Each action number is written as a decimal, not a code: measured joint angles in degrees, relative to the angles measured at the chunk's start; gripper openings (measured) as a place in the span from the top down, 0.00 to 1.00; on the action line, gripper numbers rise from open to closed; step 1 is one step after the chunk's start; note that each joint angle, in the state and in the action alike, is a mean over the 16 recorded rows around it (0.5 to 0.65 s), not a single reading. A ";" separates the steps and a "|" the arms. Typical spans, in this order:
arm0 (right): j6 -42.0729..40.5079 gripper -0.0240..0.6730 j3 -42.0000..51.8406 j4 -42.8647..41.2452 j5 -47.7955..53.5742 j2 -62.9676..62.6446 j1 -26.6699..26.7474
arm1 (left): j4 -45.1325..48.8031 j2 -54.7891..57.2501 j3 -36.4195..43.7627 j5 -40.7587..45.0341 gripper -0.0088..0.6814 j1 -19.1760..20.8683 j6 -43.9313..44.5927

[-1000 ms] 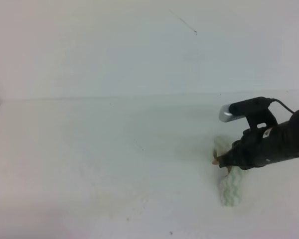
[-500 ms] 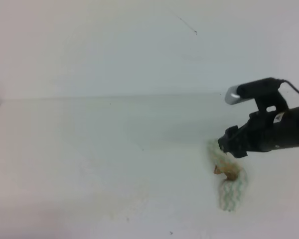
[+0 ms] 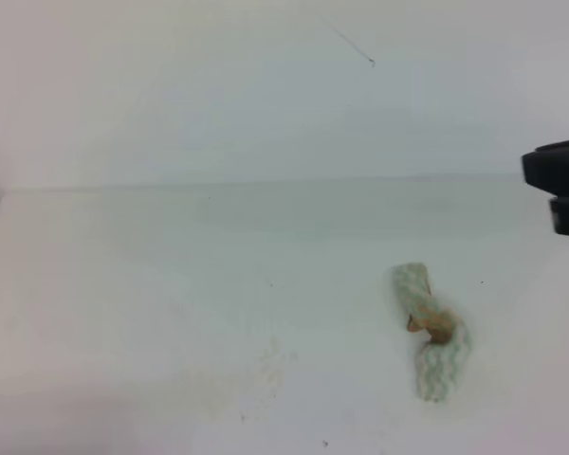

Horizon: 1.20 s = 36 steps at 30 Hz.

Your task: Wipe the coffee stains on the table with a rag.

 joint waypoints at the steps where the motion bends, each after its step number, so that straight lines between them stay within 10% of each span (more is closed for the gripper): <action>1: 0.65 0.73 0.25 -0.87 0.74 -1.82 0.00 | 0.00 0.00 0.00 0.00 0.99 0.00 0.00; 9: 6.37 0.94 3.57 -7.93 3.50 -12.24 0.00 | 0.00 0.00 0.00 0.00 0.99 0.00 0.00; 36: 11.63 0.96 23.56 -14.56 -7.90 -34.82 -7.10 | 0.00 0.00 0.00 0.06 0.99 0.00 0.00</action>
